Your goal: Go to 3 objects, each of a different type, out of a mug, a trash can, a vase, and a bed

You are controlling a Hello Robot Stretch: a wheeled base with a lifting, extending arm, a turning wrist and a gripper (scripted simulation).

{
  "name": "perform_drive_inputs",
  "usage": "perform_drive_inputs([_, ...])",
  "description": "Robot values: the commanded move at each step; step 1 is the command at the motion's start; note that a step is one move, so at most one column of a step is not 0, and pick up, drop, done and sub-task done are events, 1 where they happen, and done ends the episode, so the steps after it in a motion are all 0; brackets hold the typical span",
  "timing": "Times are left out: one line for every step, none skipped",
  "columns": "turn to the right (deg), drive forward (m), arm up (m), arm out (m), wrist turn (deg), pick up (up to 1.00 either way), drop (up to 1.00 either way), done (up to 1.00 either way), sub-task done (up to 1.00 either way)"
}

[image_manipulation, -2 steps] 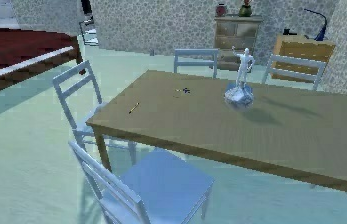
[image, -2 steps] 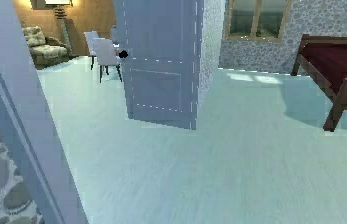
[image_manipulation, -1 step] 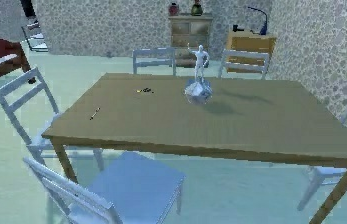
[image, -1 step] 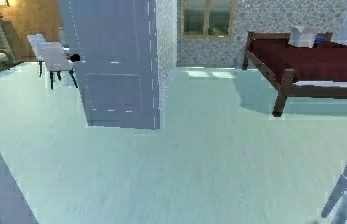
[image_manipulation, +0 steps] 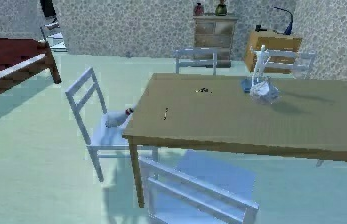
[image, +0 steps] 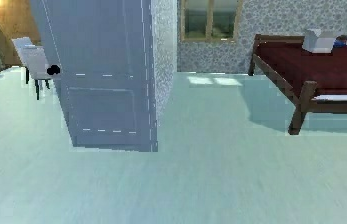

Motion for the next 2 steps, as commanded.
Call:
perform_drive_inputs([45.0, 0.0, 0.0, 0.0, 0.0, 0.0, 0.0, 0.0, 0.0])
perform_drive_inputs([0.0, 0.65, 0.0, 0.0, 0.0, 0.0, 0.0, 0.0, 0.0])
